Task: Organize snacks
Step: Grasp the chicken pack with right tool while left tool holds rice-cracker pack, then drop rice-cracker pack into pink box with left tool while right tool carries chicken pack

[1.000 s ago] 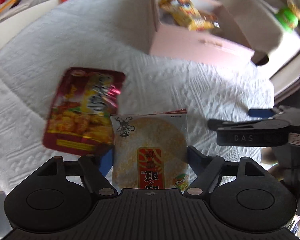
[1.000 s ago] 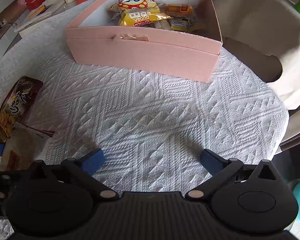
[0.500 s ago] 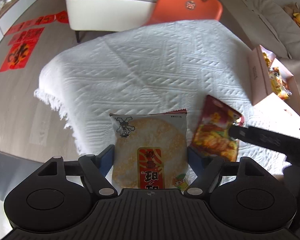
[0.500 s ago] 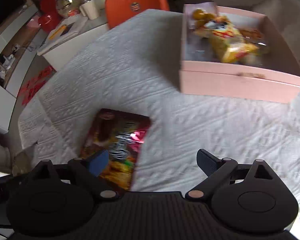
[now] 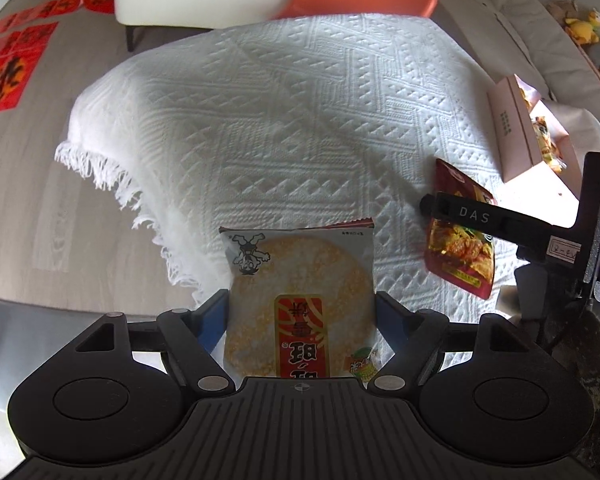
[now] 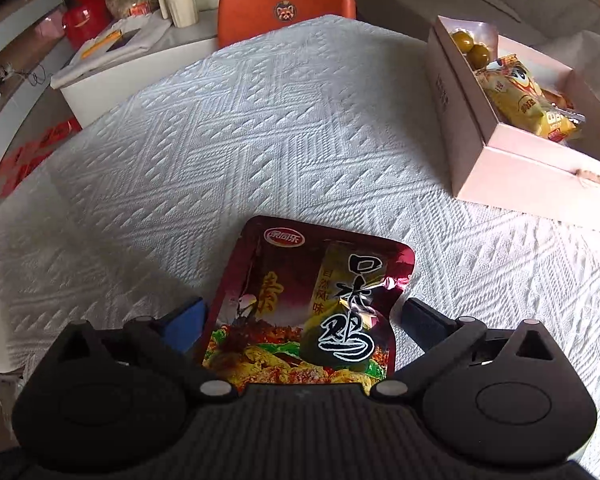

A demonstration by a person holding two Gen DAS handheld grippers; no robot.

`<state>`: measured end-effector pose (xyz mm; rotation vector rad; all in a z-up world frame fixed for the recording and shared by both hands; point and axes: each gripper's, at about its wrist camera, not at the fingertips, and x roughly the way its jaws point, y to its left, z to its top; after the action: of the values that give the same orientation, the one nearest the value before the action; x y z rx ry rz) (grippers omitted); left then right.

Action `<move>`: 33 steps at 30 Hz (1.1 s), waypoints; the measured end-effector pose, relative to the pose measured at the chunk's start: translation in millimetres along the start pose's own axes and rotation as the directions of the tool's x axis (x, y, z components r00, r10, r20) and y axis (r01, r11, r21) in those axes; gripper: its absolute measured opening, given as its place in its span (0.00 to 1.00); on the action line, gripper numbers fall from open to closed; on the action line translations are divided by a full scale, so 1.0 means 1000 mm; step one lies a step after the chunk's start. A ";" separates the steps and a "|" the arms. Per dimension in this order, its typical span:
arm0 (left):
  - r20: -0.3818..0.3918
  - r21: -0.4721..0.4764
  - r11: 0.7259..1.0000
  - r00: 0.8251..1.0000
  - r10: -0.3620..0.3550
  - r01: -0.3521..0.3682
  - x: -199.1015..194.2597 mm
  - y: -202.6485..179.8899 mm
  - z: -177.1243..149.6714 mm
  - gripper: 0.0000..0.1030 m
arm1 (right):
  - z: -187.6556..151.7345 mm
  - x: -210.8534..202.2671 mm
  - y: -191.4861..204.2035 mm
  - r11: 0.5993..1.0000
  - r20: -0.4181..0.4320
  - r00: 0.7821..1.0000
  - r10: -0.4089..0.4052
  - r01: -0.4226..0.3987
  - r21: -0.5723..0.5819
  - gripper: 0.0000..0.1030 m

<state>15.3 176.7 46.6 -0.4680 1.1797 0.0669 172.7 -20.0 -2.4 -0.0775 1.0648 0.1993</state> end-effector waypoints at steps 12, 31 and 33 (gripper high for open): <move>-0.049 0.157 0.985 0.997 -0.066 0.073 0.003 -0.089 0.011 0.80 | -0.028 -0.074 -0.060 0.995 -0.029 1.000 -0.008 0.005 -0.099 0.65; 0.213 0.416 0.882 0.919 -0.331 0.221 0.009 -0.347 0.159 0.80 | -0.021 -0.145 -0.219 1.000 0.053 0.998 0.017 -0.018 0.019 0.65; 0.138 0.385 0.897 0.948 -0.288 0.216 0.051 -0.356 0.173 0.79 | -0.019 -0.144 -0.227 0.999 0.063 0.998 0.026 -0.028 0.032 0.66</move>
<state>289.8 -87.7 165.2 -0.2729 0.9050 -0.3247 134.5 -263.1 106.5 -0.0272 1.0067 0.2075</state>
